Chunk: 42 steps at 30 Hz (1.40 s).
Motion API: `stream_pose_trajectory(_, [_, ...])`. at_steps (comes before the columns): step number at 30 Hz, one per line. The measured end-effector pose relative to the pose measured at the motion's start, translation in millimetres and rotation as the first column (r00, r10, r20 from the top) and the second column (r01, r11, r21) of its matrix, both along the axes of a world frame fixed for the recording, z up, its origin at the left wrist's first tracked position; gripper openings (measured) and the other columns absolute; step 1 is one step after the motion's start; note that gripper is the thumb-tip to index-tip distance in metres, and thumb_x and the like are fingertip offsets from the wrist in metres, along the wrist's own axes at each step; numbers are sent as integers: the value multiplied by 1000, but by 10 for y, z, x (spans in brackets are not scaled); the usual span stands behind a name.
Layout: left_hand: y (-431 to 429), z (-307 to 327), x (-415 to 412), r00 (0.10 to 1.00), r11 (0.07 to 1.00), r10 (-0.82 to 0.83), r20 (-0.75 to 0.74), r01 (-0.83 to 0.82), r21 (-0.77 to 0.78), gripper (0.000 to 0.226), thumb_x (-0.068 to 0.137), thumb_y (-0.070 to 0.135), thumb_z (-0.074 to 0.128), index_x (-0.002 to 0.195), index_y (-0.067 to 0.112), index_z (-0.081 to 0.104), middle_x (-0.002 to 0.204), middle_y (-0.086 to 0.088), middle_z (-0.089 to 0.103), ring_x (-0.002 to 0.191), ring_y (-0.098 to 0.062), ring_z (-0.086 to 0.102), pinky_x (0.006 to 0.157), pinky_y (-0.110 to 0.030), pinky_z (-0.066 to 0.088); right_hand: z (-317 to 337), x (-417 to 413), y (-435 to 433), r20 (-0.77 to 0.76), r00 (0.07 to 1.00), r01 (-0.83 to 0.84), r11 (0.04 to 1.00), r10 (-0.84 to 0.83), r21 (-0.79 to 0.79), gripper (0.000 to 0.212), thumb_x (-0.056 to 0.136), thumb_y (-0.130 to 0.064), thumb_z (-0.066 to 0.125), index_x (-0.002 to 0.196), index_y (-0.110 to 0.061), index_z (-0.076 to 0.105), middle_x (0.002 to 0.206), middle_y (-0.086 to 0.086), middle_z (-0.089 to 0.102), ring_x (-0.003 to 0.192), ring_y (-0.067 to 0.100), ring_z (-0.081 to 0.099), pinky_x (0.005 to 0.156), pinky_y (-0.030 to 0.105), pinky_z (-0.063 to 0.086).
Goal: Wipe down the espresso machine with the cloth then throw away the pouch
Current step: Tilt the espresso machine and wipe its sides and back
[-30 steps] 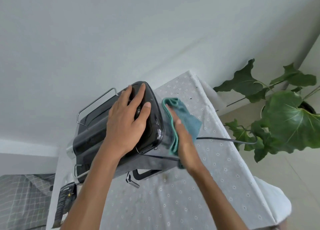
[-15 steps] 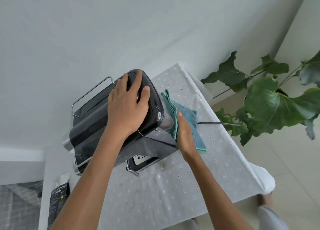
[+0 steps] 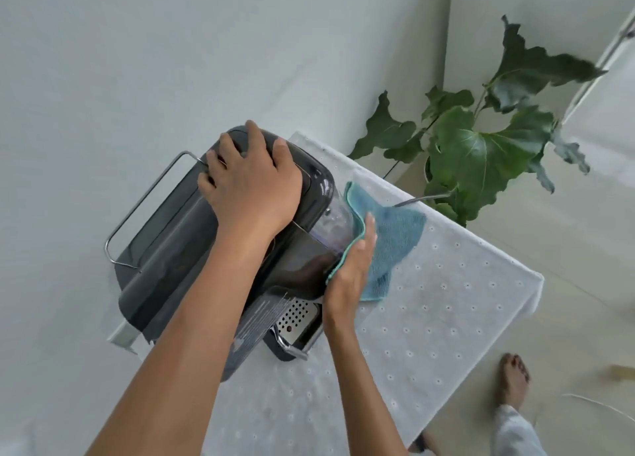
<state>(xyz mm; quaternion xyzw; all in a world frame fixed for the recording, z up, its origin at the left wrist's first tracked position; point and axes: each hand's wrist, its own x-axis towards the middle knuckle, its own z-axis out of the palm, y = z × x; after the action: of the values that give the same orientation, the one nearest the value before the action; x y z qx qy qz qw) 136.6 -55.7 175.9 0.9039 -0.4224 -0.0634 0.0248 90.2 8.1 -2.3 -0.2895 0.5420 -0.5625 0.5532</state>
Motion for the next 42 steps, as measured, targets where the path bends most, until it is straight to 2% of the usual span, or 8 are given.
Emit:
stream_pose_trajectory(10, [208, 66, 100, 982, 986, -165, -91, 165, -10, 61, 102, 46, 25, 158, 30, 7, 167, -7, 2, 153, -24, -2, 121, -44, -3, 503, 170, 184, -43, 998, 40, 991, -46, -129, 50, 109, -29, 23, 159, -28, 20, 166, -15, 18, 152, 0, 10, 127, 38, 10])
stream_pose_trajectory(15, [336, 66, 75, 969, 971, -238, -60, 236, -43, 63, 100, 50, 28, 158, 34, 8, 166, -8, 3, 153, -24, -1, 121, -43, -3, 126, 186, 379, -33, 999, 24, 998, -23, 51, 54, 107, -38, 17, 160, -27, 14, 167, -15, 9, 153, -1, 1, 127, 45, 5])
stream_pose_trajectory(20, [319, 51, 88, 969, 970, -242, -52, 240, -52, 63, 100, 51, 28, 158, 33, 8, 166, -10, 4, 153, -24, -1, 122, -43, -3, 638, 220, 274, -102, 994, 24, 979, -45, -203, 51, 109, -30, 22, 160, -29, 14, 167, -19, 9, 153, 1, 0, 126, 33, 4])
stream_pose_trajectory(27, [324, 30, 98, 966, 966, -255, -51, 252, -62, 63, 100, 48, 27, 158, 30, 9, 166, -12, 3, 153, -25, -1, 121, -44, -5, 133, 119, 164, 19, 1000, 2, 971, -6, 238, 57, 103, -50, 32, 157, -31, 27, 164, -9, 26, 153, 17, 15, 124, 47, 15])
stream_pose_trajectory(30, [345, 27, 103, 965, 966, -252, -74, 246, -79, 63, 100, 48, 27, 158, 30, 11, 166, -12, 3, 153, -25, -1, 122, -44, -4, 313, 85, 222, 94, 987, 89, 927, -132, 363, 46, 105, -34, 39, 150, -25, 42, 136, -5, 56, 122, 15, 54, 99, 20, 39])
stream_pose_trajectory(33, [377, 42, 94, 961, 962, -259, -98, 248, -111, 63, 100, 49, 28, 158, 29, 14, 166, -13, 4, 153, -26, 1, 123, -44, -3, 539, -79, 305, -2, 992, 117, 915, -127, 387, 35, 104, -13, 41, 134, -17, 59, 95, -1, 61, 70, 2, 52, 53, 3, 38])
stream_pose_trajectory(38, [465, 137, 77, 947, 952, -277, -163, 247, -180, 62, 101, 50, 29, 157, 25, 21, 166, -13, 8, 153, -27, 3, 123, -42, -2, 914, -526, 340, 77, 994, -101, 931, 79, 350, 22, 104, -11, 41, 97, -13, 62, 77, 5, 56, 63, 15, 51, 56, 23, 44])
stream_pose_trajectory(42, [638, 240, 72, 873, 910, -352, -337, 235, -342, 48, 104, 29, 40, 151, 19, 39, 163, -13, 23, 153, -27, 9, 123, -37, 3, 1250, -1166, 23, 381, 856, -462, 848, 349, 260, 19, 99, -8, 51, 112, 0, 62, 96, 18, 65, 82, 25, 62, 80, 42, 51])
